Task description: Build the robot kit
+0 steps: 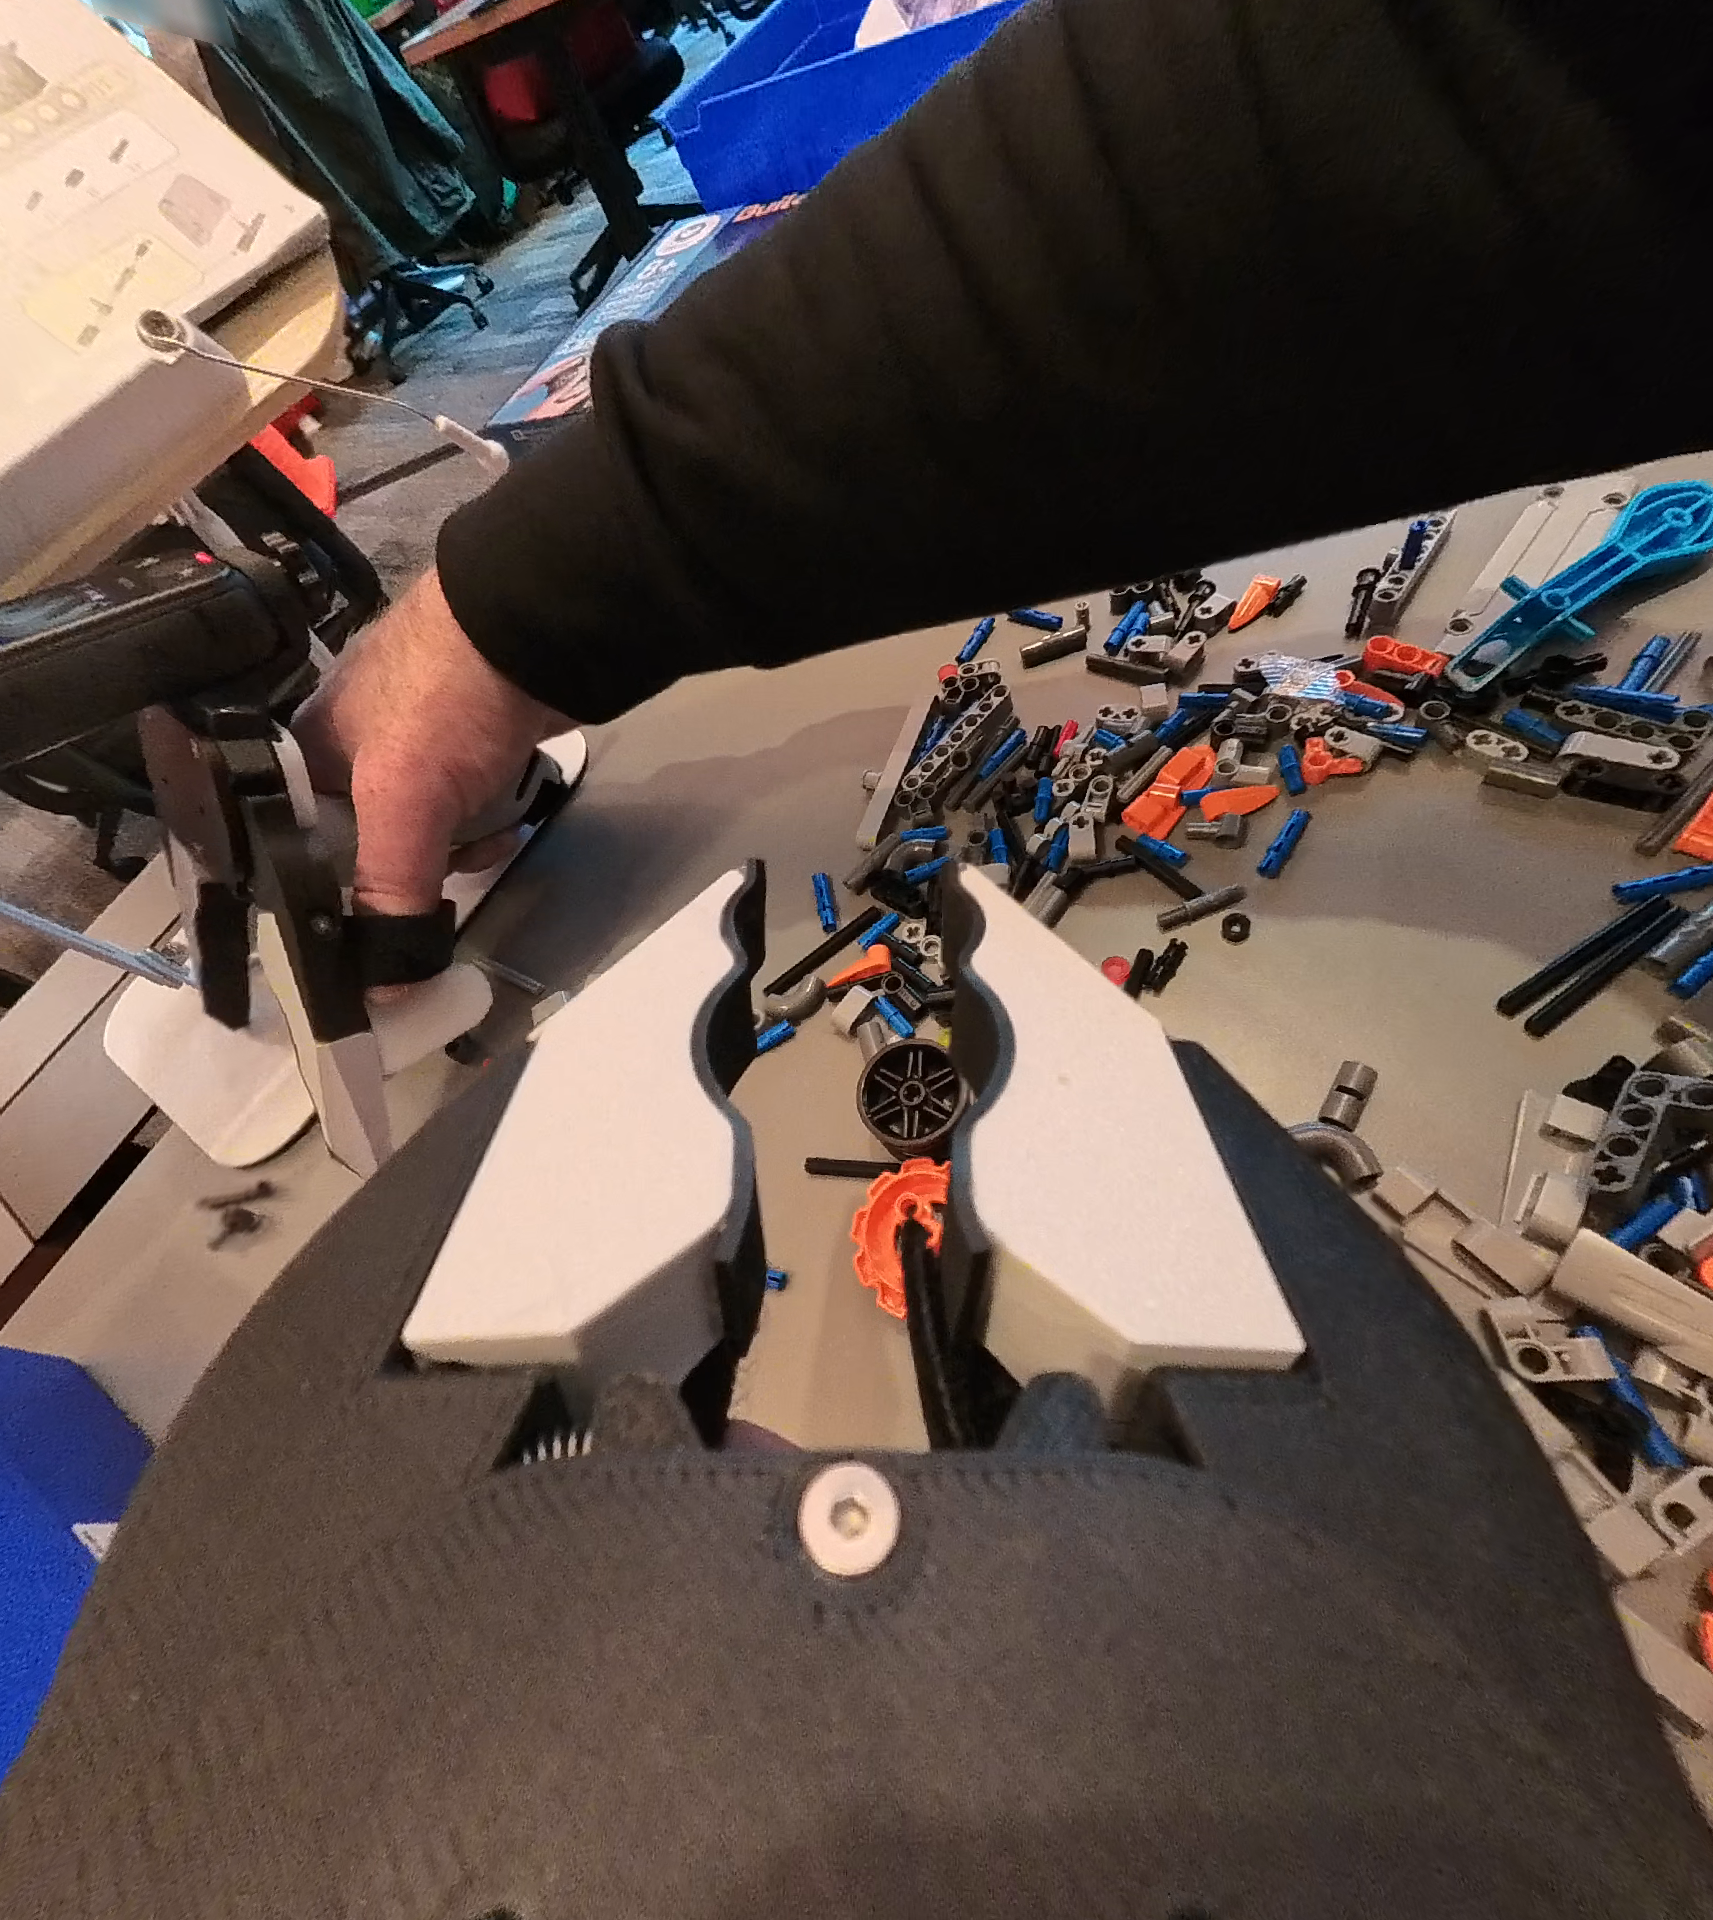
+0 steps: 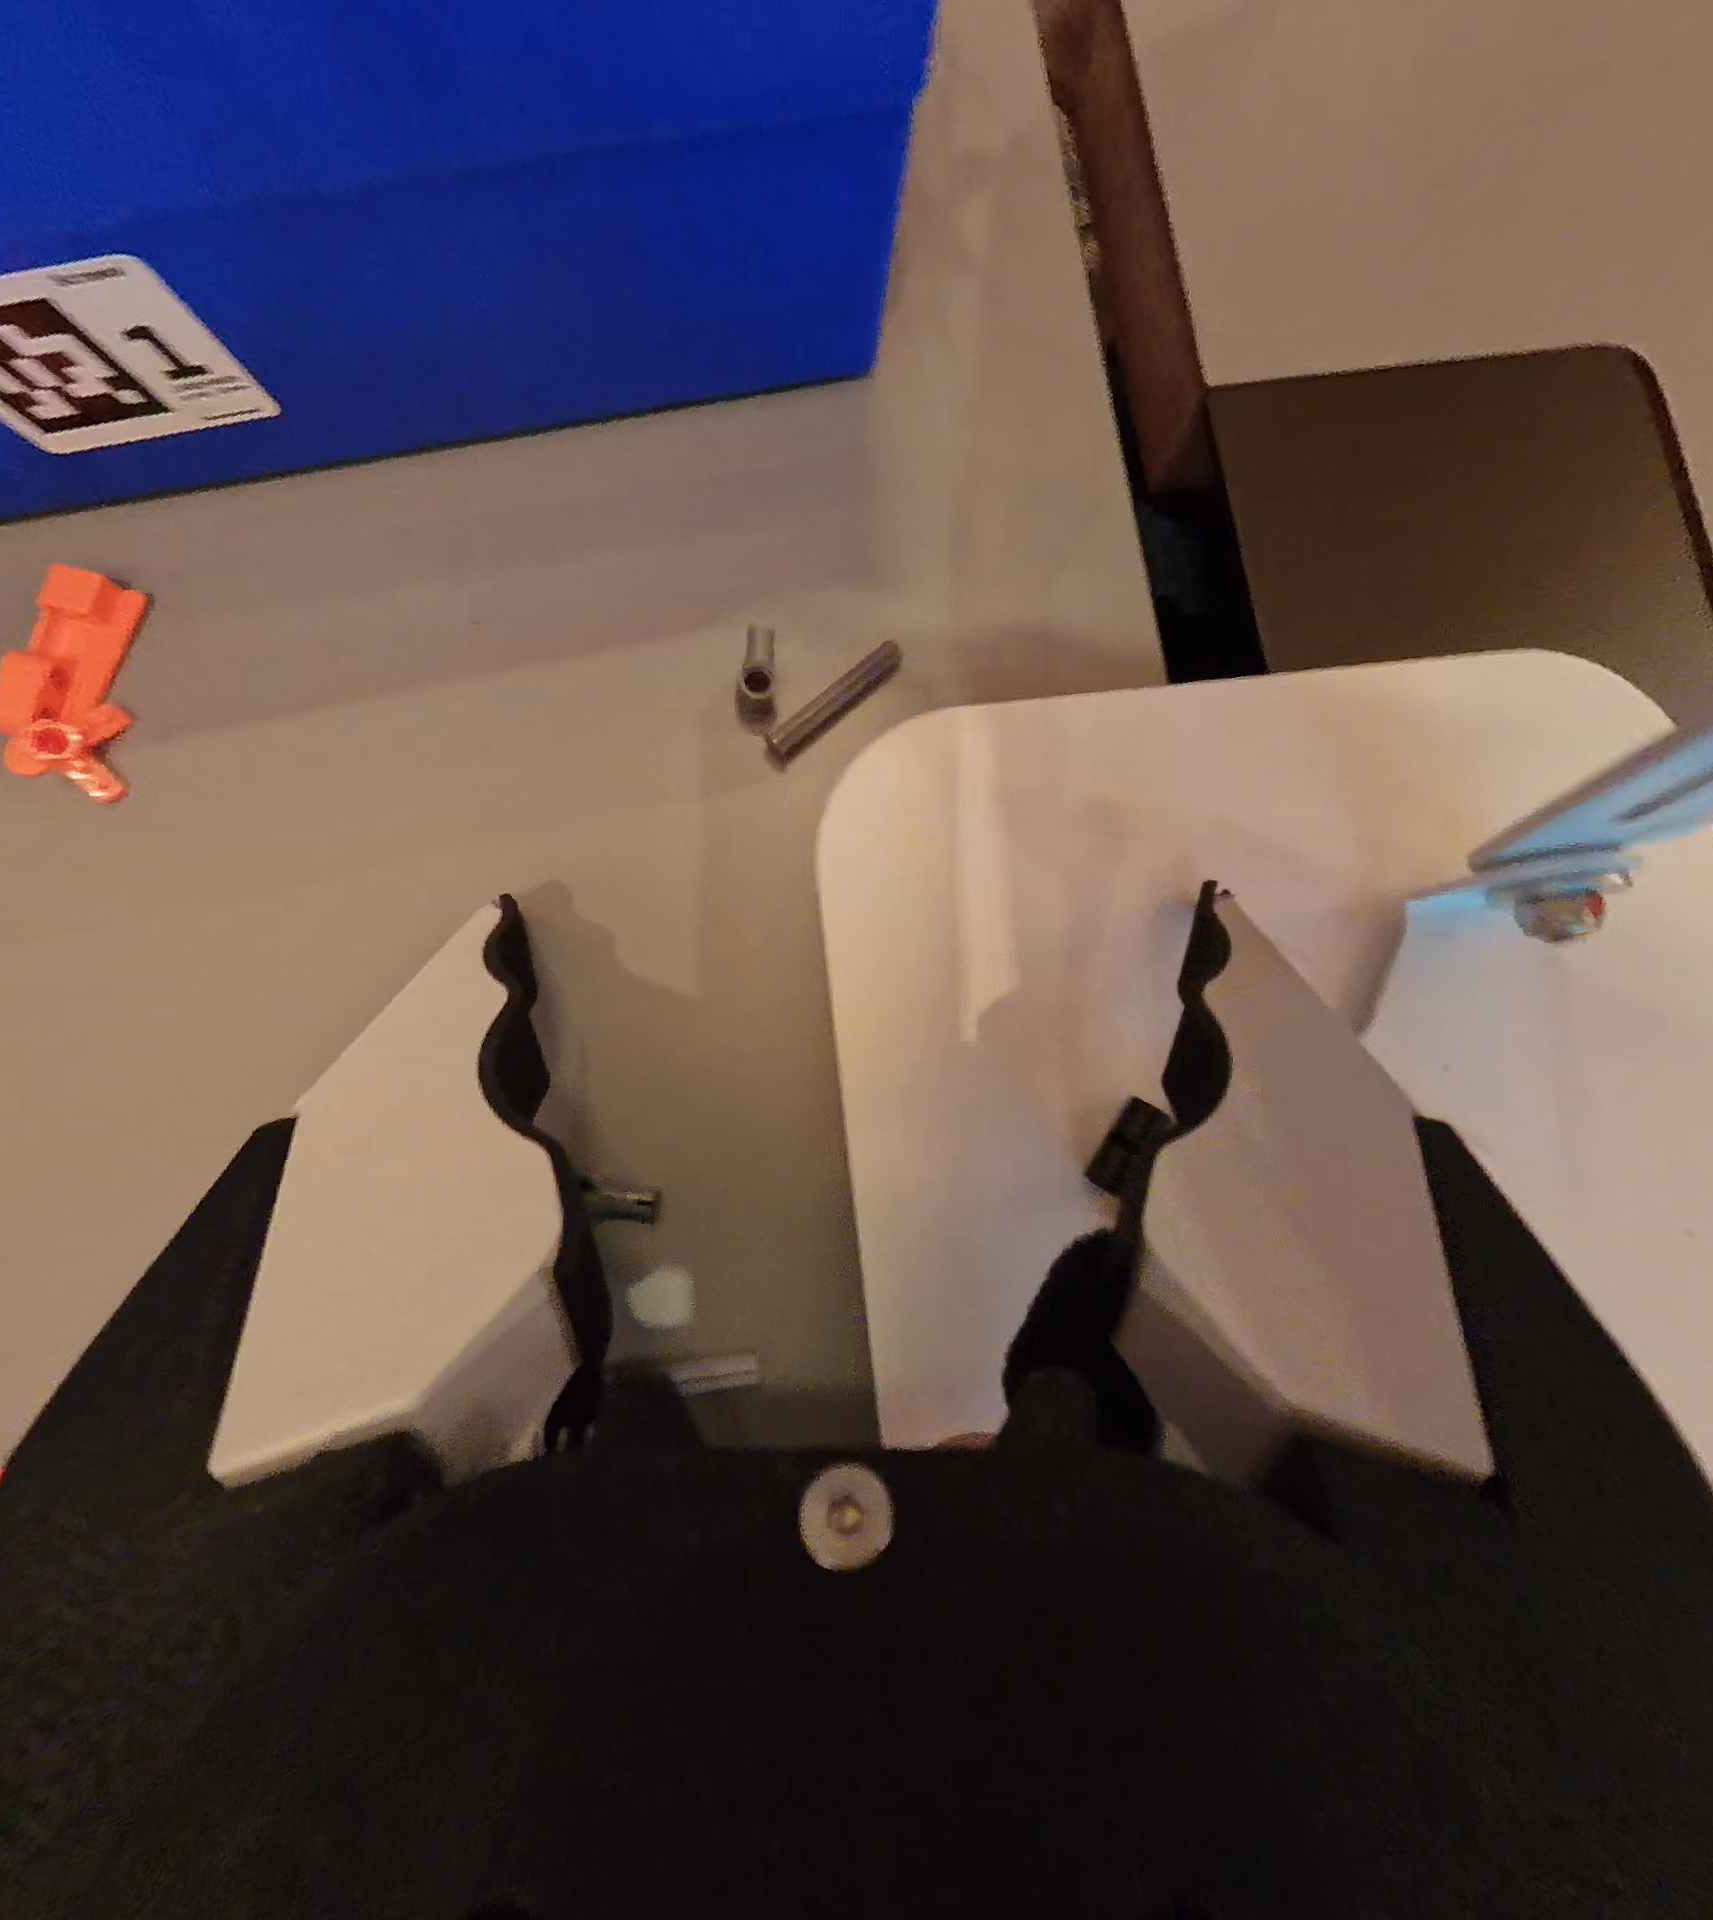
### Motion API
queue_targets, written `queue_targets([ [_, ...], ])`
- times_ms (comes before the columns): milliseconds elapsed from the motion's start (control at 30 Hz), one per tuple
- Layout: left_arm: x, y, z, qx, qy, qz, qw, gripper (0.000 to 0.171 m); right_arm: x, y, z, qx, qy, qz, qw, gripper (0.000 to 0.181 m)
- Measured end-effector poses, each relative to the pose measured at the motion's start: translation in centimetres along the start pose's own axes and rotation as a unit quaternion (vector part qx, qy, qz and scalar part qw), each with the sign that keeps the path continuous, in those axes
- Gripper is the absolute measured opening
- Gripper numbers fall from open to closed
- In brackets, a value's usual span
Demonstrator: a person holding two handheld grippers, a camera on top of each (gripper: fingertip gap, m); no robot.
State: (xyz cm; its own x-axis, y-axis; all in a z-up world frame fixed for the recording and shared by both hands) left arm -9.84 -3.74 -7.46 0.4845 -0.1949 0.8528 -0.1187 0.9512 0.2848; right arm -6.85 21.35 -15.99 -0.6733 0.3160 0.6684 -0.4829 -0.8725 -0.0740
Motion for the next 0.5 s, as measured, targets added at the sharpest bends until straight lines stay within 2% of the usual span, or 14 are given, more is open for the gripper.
queue_targets([
  [100,-0.1,-0.2,-0.1,-0.004,0.001,0.0,1.0,0.031,1.1,2.0,-0.1,0.031,-0.023,0.023,0.999,0.12],
  [267,0.4,-0.6,-0.1,-0.007,-0.005,-0.007,1.0,0.031,3.1,4.0,-1.4,0.06,-0.025,0.048,0.997,0.1],
  [433,0.7,-0.6,0.2,-0.003,-0.012,-0.012,1.0,0.031,4.3,4.1,-2.9,0.059,-0.012,0.025,0.998,0.068],
  [500,0.8,-0.6,0.4,-0.001,-0.014,-0.014,1.0,0.031,4.3,3.9,-2.9,0.06,-0.015,0.018,0.998,0.061],
])
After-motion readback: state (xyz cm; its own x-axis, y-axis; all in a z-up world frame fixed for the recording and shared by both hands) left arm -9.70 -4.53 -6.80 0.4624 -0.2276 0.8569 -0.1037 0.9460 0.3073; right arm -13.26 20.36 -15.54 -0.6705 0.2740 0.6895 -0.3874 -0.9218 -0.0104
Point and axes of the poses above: each gripper's, where its closed fingertips meet, z back along the fingers, x out of its top, y = z × x across the jaws, the point moved 5 cm from there along z, back along the fingers, and after that the axes turned 4 degrees about -x, right-handed, at the moved point
